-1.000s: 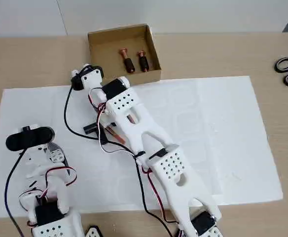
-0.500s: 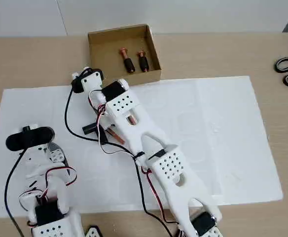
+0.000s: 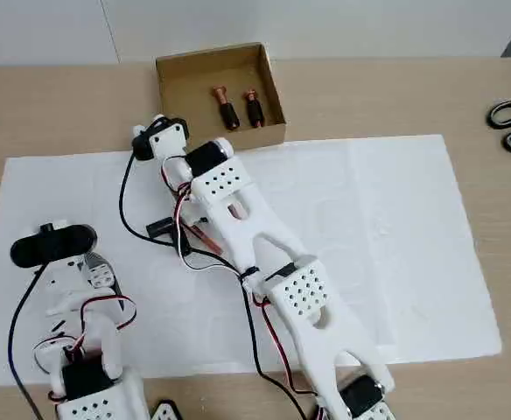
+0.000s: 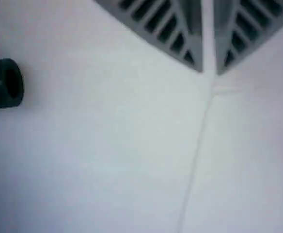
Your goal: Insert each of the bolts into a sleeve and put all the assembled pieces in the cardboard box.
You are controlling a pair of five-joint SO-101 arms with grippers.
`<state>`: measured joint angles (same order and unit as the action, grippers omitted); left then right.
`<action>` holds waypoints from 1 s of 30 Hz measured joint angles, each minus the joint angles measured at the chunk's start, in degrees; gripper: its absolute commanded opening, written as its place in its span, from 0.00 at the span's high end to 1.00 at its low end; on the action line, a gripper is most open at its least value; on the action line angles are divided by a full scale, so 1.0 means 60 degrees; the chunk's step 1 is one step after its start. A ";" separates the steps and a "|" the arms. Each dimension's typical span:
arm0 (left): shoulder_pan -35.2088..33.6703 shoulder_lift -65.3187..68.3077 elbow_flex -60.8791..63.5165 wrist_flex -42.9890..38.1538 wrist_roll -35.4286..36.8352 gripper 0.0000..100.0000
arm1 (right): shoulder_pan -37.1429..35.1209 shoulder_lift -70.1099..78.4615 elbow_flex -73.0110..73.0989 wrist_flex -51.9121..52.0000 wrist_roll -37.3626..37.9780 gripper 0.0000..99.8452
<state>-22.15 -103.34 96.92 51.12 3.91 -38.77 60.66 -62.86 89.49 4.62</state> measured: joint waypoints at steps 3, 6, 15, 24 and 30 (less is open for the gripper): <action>0.0000 0.0000 0.0000 0.0000 0.0000 0.99 | 0.0059 -0.0029 -0.0513 0.0601 0.0000 1.00; 0.0000 0.0000 0.0000 0.0000 0.0000 0.99 | 0.0132 -0.0088 -0.0762 0.0967 0.0000 1.00; 0.0000 0.0000 0.0000 0.0000 0.0000 0.99 | 0.0161 -0.1758 -0.0425 0.1143 0.0000 1.00; 0.0000 0.0000 0.0000 0.0000 0.0000 0.99 | 0.0220 -0.4278 0.2476 0.1158 0.0000 1.00; 0.0000 0.0000 0.0000 0.0000 0.0000 0.99 | 0.0249 -0.6344 0.4249 0.1172 0.0322 1.00</action>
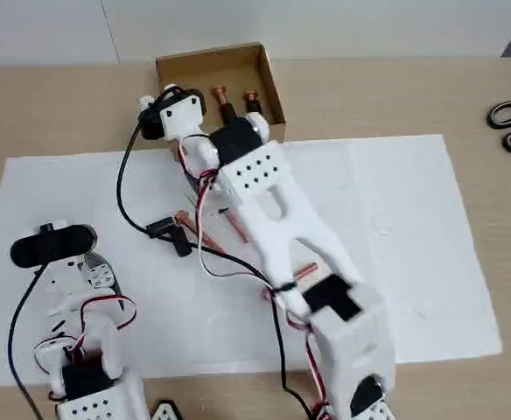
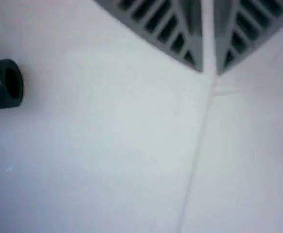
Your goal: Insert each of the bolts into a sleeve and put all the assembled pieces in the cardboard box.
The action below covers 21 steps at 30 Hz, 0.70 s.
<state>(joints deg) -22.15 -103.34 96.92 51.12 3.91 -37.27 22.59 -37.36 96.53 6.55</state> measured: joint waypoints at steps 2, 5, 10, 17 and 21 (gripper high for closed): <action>0.0000 0.0000 0.0000 0.0000 0.0000 0.99 | 0.0059 -0.0601 0.0425 0.0000 0.0147 1.00; 0.0000 0.0000 0.0000 -0.0161 0.0000 0.99 | 0.0220 -0.1319 0.0967 0.0000 0.0161 1.00; 0.0000 0.0000 0.0000 -0.0410 0.0454 0.99 | 0.0308 -0.2432 0.1597 0.0000 0.0176 1.00; 0.0000 0.0000 0.0000 -0.0396 0.0967 0.99 | 0.0440 -0.3707 0.3121 0.0000 0.0176 1.00; 0.0352 0.0000 -0.0015 0.0440 0.1026 0.99 | 0.0440 -0.4264 0.4132 0.0000 0.0176 1.00</action>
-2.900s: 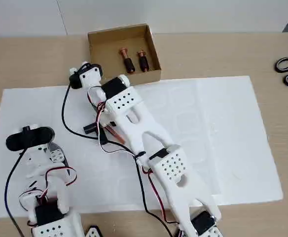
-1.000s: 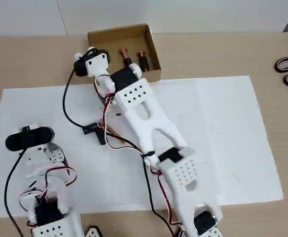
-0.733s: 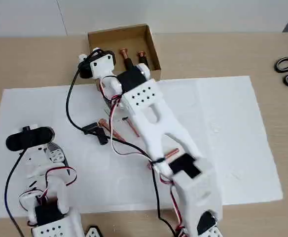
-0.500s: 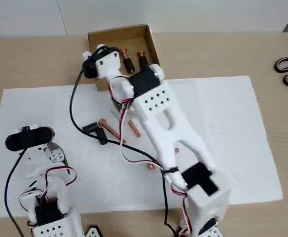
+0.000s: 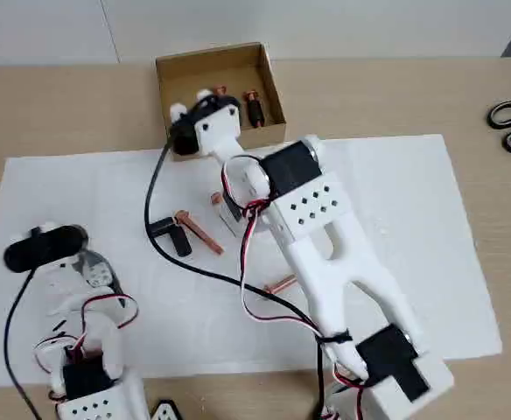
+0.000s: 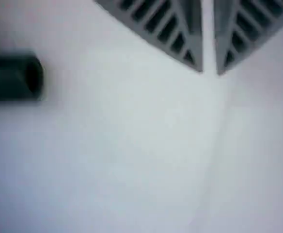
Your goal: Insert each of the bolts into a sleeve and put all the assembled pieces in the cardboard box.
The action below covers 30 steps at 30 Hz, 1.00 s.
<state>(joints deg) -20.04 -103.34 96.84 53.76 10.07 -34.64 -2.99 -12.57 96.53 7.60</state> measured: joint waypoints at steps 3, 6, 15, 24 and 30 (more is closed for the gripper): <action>0.0630 0.0000 -0.0249 0.0894 0.0000 0.99 | 0.0059 -0.0513 0.0205 -0.0161 -0.0088 1.00; 0.0996 0.0000 -0.0264 0.1172 0.0000 0.99 | 0.0205 -0.1143 0.0220 -0.0396 -0.0542 1.00; 0.1143 0.0000 -0.0264 0.1187 0.0029 0.99 | 0.1011 -0.2740 0.0366 -0.0484 -0.0952 1.00; 0.1143 0.0000 -0.0703 0.1201 0.0029 0.99 | 0.1201 -0.3766 0.1011 -0.0132 -0.0952 1.00; 0.1143 0.0000 -0.0703 0.1201 0.0029 0.99 | 0.1231 -0.5744 0.1070 -0.0132 -0.0982 1.00</action>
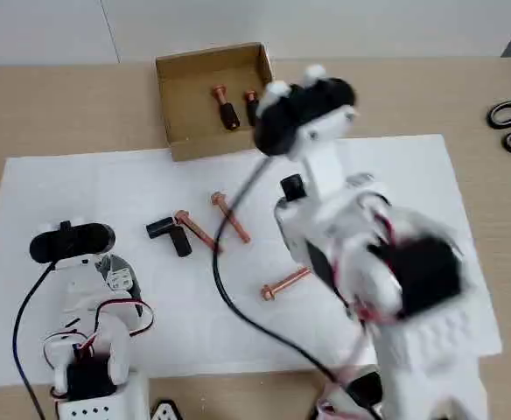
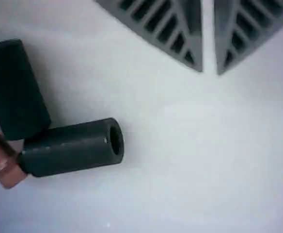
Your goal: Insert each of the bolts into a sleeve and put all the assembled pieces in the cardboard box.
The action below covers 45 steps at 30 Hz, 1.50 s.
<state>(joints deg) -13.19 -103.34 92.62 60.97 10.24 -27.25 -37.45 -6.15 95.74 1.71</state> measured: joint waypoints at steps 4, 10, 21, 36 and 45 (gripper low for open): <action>0.0000 0.0000 0.0000 0.0000 0.0000 0.99 | -0.0029 -0.1260 0.0864 -0.0059 0.0000 1.00; 0.0000 0.0000 0.0000 0.0000 0.0000 0.99 | 0.0029 -0.3560 0.3458 -0.1289 0.0000 1.00; 0.0000 0.0000 -0.0029 0.0176 0.0000 0.99 | 0.1451 -0.7927 0.9919 -0.5495 0.0000 1.00; 0.0029 0.1319 -0.2110 0.0454 0.0000 0.99 | 0.1597 -0.9832 1.3319 -0.7985 -0.0879 1.00; 0.0249 0.5700 -0.5465 0.0674 0.0161 0.99 | 0.1597 -1.0901 1.4593 -0.8484 -0.0952 1.00</action>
<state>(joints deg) -11.69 -69.14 59.82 65.01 11.21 -17.67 -102.86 81.41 44.84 -4.00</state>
